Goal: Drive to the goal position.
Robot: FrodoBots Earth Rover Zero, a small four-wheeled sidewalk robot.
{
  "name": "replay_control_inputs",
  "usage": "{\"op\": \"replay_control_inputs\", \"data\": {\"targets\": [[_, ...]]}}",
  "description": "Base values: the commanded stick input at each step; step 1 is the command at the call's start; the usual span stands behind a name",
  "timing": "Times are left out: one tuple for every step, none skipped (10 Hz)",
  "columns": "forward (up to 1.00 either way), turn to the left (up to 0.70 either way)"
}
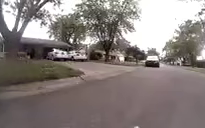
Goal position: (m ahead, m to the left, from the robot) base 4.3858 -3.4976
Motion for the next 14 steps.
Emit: {"op": "replay_control_inputs", "data": {"targets": [[0.7, -0.05], [0.7, -0.05], [0.7, -0.05], [0.7, -0.05], [0.7, -0.05], [0.7, -0.05], [0.7, -0.05], [0.7, -0.05], [0.7, -0.05], [0.7, -0.05], [0.7, -0.05], [0.7, -0.05], [0.7, -0.05], [0.7, -0.05]]}}
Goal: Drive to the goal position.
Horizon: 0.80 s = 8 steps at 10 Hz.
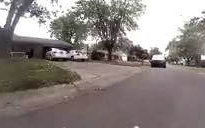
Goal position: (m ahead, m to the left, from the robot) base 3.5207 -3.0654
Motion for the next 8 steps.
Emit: {"op": "replay_control_inputs", "data": {"targets": [[0.7, -0.05], [0.7, -0.4], [0.7, -0.4], [0.7, -0.4], [0.7, -0.4], [0.7, -0.4], [0.7, -0.4], [0.7, -0.4]]}}
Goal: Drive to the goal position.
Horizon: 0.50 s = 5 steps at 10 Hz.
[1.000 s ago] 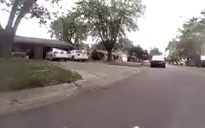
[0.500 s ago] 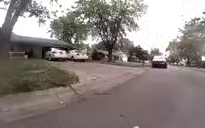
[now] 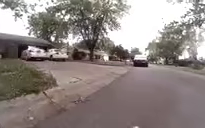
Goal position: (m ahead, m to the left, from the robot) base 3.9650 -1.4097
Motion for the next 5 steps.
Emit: {"op": "replay_control_inputs", "data": {"targets": [[0.7, -0.4], [0.7, -0.4], [0.7, -0.4], [0.7, -0.4], [0.7, -0.4]]}}
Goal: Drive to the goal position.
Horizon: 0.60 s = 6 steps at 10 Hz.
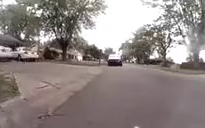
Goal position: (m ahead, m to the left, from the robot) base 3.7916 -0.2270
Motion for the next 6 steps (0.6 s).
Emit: {"op": "replay_control_inputs", "data": {"targets": [[0.7, -0.36], [0.7, -0.12], [0.7, -0.05], [0.7, -0.05], [0.7, -0.05], [0.7, -0.05]]}}
